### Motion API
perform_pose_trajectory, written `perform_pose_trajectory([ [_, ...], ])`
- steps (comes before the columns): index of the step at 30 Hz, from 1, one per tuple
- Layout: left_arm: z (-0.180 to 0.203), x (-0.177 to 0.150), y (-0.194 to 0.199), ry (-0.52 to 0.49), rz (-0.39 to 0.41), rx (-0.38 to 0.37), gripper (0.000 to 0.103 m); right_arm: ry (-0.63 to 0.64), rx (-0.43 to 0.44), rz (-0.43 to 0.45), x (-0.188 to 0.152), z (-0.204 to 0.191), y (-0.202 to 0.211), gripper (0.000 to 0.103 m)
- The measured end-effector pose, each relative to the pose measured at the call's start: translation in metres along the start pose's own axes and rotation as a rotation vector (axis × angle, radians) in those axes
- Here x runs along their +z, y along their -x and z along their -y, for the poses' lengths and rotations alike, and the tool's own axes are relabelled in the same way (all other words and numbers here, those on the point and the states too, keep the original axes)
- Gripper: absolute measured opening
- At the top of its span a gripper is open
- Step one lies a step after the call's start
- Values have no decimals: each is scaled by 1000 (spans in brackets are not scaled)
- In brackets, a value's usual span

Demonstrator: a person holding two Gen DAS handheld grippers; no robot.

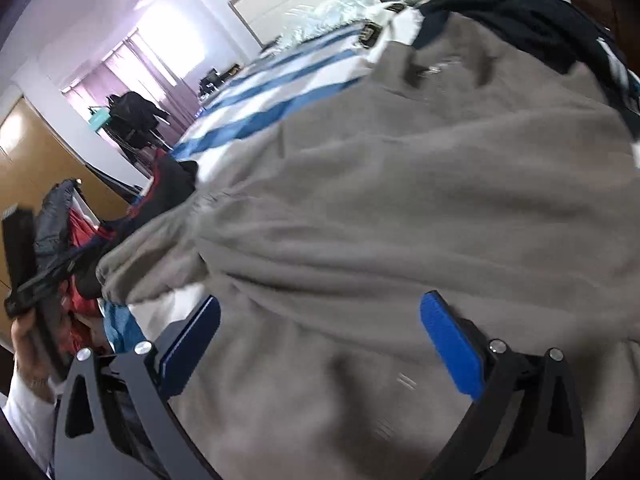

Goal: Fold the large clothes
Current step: 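Grasp the other sleeve cuff of the grey jacket with the left tool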

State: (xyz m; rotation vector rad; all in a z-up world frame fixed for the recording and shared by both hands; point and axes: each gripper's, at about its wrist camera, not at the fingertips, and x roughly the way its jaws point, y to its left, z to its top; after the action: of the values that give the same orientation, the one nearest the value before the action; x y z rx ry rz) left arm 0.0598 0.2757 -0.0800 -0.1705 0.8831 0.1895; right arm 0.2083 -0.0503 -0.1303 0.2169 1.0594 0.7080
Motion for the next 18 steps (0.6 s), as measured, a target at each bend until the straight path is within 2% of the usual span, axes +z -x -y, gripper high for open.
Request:
perform_pose_trajectory([
  [4,-87,-26,32,158,12,71,97,-11,-68,-24,8,-17,-41,98],
  [7,-152,-51,50,281,29,104,97,-48,-120,-67,4,-11,-68,98],
  [9,-182,-65,52,327,15,141,97,-41,-161,-79,-1,-9,-78,99],
  [13,-223,-90,45,350,26,169,97,31,-223,-60,-10,-14,-87,99],
  [18,-250,-104,16,352,26,137,97,57,-226,-38,-14,-12,-87,99],
])
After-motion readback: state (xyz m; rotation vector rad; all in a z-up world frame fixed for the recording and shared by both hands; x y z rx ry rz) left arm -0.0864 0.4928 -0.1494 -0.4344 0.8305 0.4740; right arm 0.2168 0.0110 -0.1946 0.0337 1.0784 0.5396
